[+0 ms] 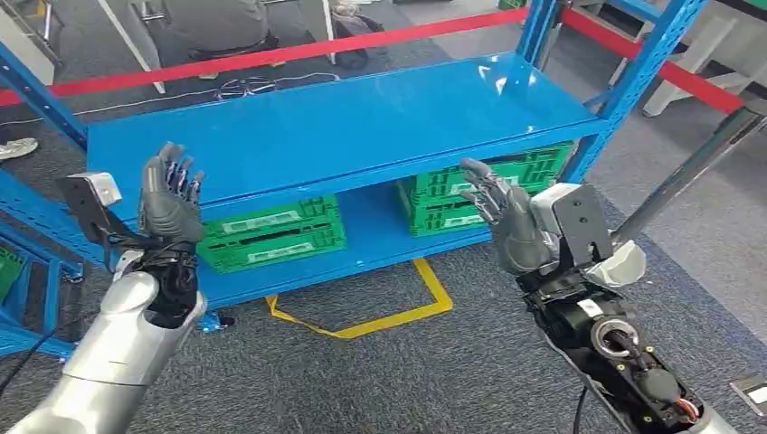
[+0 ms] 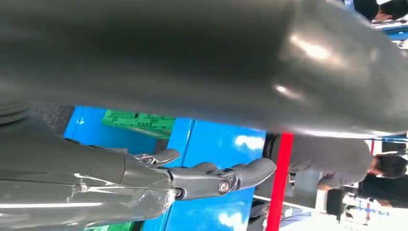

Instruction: Take the parts from the cabinet and place them on the table.

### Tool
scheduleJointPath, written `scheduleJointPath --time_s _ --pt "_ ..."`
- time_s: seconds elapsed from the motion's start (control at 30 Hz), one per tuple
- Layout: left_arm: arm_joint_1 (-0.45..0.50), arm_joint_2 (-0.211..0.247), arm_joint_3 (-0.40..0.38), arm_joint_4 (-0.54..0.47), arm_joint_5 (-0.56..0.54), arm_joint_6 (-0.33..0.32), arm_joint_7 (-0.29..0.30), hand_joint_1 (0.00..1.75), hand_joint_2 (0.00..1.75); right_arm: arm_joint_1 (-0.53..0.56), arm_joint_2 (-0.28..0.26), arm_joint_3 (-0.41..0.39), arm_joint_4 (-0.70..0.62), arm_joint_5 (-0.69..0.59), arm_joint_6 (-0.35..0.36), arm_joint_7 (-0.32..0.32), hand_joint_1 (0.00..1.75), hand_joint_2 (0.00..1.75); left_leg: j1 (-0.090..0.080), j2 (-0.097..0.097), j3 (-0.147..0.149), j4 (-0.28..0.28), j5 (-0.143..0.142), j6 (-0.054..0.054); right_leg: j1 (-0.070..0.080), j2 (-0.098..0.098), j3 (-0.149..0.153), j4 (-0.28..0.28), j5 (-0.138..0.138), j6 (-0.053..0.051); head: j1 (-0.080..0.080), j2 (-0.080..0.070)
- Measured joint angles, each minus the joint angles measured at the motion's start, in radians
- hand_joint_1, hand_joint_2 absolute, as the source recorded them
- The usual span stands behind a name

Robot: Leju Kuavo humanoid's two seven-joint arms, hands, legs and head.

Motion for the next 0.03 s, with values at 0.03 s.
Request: scheduleJointPath --time_s 0.03 --pt "0.0 0.0 0.0 0.0 0.001 -0.005 0.0 0.0 0.0 0.0 0.0 0.0 0.0 0.001 -0.001 0.001 0.0 0.0 0.0 0.0 0.0 0.0 0.0 0.0 0.0 0.0 0.0 0.0 0.0 0.0 0.0 0.0"
